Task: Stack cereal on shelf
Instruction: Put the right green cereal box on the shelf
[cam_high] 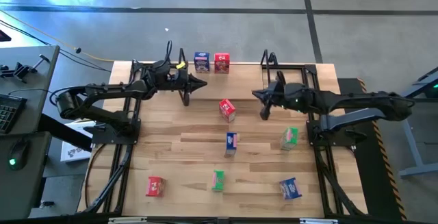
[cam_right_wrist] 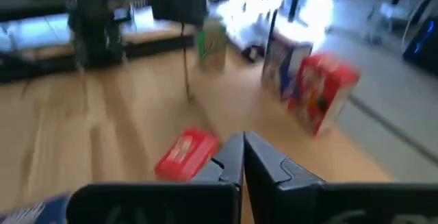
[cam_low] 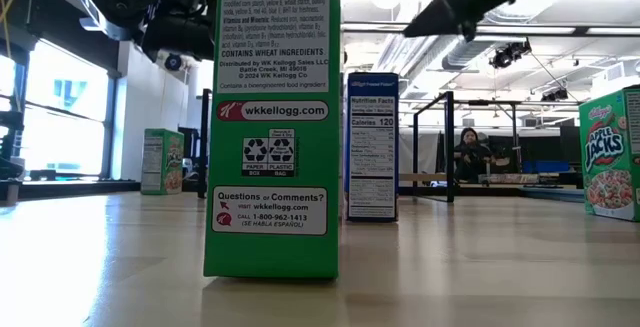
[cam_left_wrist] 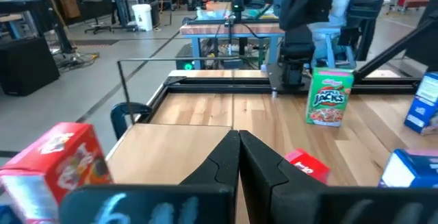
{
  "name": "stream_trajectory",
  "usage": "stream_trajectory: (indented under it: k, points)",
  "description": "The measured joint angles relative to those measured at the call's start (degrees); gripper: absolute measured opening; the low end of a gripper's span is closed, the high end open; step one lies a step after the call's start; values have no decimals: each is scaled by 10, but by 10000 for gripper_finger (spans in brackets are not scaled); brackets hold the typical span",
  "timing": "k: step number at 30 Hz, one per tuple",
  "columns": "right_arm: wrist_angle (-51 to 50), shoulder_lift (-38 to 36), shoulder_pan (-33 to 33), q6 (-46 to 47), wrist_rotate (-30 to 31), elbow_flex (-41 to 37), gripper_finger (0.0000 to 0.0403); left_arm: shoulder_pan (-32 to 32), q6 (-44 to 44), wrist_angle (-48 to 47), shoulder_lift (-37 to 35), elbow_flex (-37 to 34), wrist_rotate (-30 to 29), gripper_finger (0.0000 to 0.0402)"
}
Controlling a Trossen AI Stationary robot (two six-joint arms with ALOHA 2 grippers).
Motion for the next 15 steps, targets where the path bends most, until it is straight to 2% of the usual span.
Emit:
stream_trajectory:
  k: [3, 6, 9, 15]
  points:
    - [-121, 4, 49, 75, 57, 32, 3, -7, 0, -1, 0, 0, -1, 0]
    - [-257, 21, 91, 198, 96, 73, 21, -13, 1, -2, 0, 0, -4, 0]
    - [-385, 44, 127, 344, 98, 115, 59, -12, 4, -2, 0, 0, -4, 0]
    - [-619, 100, 185, 635, 58, 181, 169, -12, 4, -7, 0, 0, -4, 0]
